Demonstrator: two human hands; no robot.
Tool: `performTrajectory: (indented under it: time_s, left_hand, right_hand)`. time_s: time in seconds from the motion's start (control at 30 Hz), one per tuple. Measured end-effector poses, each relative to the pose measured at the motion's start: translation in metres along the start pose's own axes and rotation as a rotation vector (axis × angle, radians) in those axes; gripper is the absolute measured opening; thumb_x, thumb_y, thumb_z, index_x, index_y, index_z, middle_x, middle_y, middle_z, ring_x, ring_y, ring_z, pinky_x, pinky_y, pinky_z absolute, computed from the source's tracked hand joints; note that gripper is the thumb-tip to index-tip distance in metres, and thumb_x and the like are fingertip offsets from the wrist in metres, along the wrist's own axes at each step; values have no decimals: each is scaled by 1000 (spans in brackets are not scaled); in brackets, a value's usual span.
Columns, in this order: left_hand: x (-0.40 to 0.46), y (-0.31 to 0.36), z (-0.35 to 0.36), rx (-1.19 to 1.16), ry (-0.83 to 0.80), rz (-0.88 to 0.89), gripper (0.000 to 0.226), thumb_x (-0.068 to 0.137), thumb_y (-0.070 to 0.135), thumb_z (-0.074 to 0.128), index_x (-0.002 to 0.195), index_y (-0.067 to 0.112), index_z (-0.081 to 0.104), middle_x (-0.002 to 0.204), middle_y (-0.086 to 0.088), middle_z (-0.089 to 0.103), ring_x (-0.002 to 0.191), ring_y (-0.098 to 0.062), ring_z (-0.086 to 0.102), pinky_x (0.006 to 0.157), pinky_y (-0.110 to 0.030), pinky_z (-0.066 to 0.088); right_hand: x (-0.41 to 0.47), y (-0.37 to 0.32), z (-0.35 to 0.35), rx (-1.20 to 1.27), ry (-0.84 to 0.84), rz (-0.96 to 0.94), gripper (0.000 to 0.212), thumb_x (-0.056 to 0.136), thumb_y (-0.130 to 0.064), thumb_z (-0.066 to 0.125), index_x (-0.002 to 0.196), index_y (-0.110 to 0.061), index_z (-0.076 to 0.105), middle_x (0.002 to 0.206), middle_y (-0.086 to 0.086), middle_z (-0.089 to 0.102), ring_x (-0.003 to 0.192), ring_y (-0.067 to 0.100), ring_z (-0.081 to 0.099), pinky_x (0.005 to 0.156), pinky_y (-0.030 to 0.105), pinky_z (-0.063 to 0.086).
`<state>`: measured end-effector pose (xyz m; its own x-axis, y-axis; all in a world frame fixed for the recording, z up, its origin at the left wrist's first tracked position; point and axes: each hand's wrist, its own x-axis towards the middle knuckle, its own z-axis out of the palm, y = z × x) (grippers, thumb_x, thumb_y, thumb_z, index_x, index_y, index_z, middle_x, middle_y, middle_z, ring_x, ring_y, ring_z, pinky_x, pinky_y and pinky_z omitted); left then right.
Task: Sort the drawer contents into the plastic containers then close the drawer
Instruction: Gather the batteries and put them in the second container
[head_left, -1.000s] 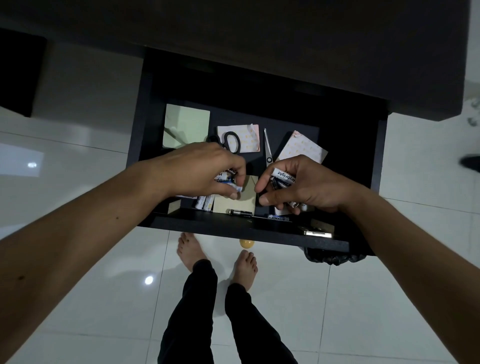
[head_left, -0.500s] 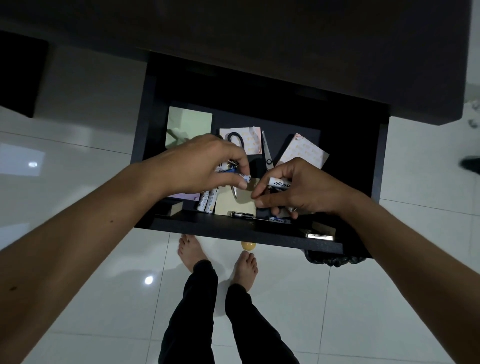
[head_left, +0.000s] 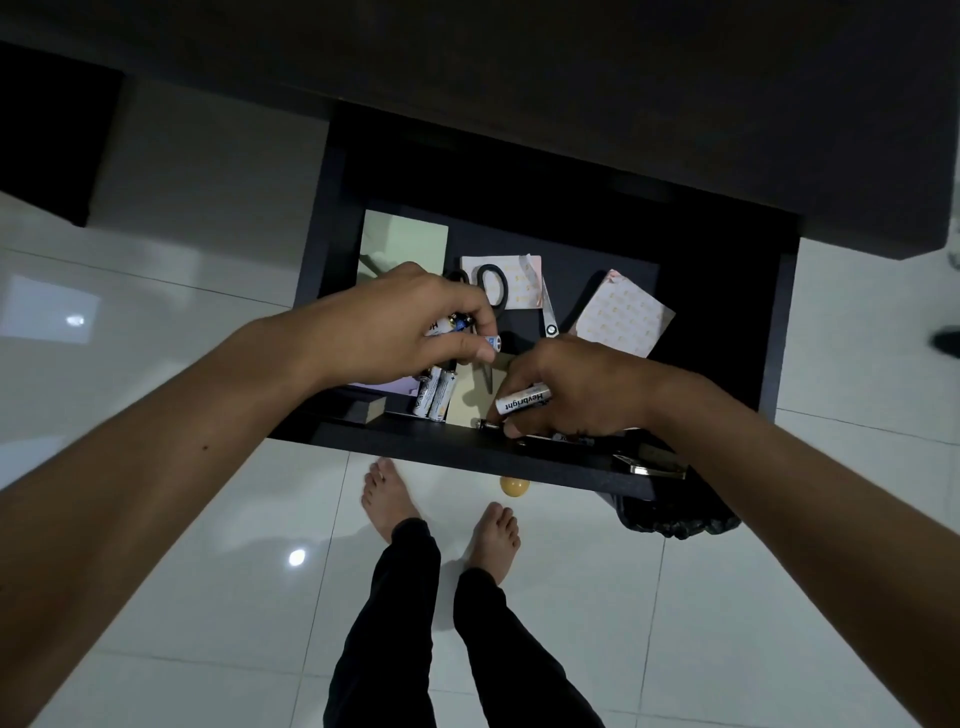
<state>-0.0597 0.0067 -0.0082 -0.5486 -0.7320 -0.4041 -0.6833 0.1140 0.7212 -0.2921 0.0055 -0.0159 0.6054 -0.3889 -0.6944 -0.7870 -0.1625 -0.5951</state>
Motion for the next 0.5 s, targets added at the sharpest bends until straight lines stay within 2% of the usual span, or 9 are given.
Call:
performTrajectory:
  time_s: [0.07, 0.2, 0.3, 0.4, 0.43, 0.5]
  left_hand:
    - [-3, 0, -1, -12, 11, 9, 38, 87, 64, 54, 112, 39, 68, 99, -1, 77, 67, -24, 64, 68, -45, 55]
    - [-5, -1, -1, -17, 23, 23, 33, 89, 62, 56, 111, 41, 67, 98, -4, 76, 61, -21, 60, 64, -43, 52]
    - [-5, -3, 1, -22, -18, 12, 27, 92, 58, 58, 114, 43, 67, 99, -4, 76, 71, -20, 65, 72, -45, 56]
    - [-7, -2, 2, -7, -87, 28, 30, 100, 42, 63, 130, 43, 67, 123, 16, 72, 107, -3, 66, 92, -30, 53]
    - [-8, -1, 2, 11, -112, 38, 30, 102, 39, 63, 131, 43, 67, 122, 22, 70, 108, 2, 63, 92, -26, 51]
    - [-8, -1, 2, 74, -150, 45, 21, 102, 39, 62, 121, 45, 68, 112, 23, 70, 101, 3, 64, 88, -27, 53]
  right_hand:
    - [0, -1, -2, 2, -28, 15, 12, 89, -28, 81, 101, -26, 79, 95, -10, 75, 83, -1, 67, 73, 15, 49]
    - [-1, 0, -7, 90, -97, 13, 11, 91, -24, 79, 102, -26, 78, 88, -4, 77, 83, 16, 72, 78, 32, 57]
    - [-5, 4, -7, 193, -120, 4, 10, 93, -23, 78, 102, -25, 77, 84, 0, 77, 80, 26, 73, 74, 39, 60]
    - [-14, 8, -9, 296, -99, -1, 10, 94, -21, 76, 104, -22, 73, 84, 7, 75, 74, 34, 69, 61, 34, 56]
    - [-18, 9, -9, 341, -84, -4, 12, 95, -18, 74, 106, -20, 72, 83, 6, 74, 72, 33, 68, 58, 30, 55]
    - [-26, 12, -10, 424, -54, -23, 18, 98, -15, 71, 115, -20, 70, 79, 3, 72, 68, 20, 66, 55, 26, 53]
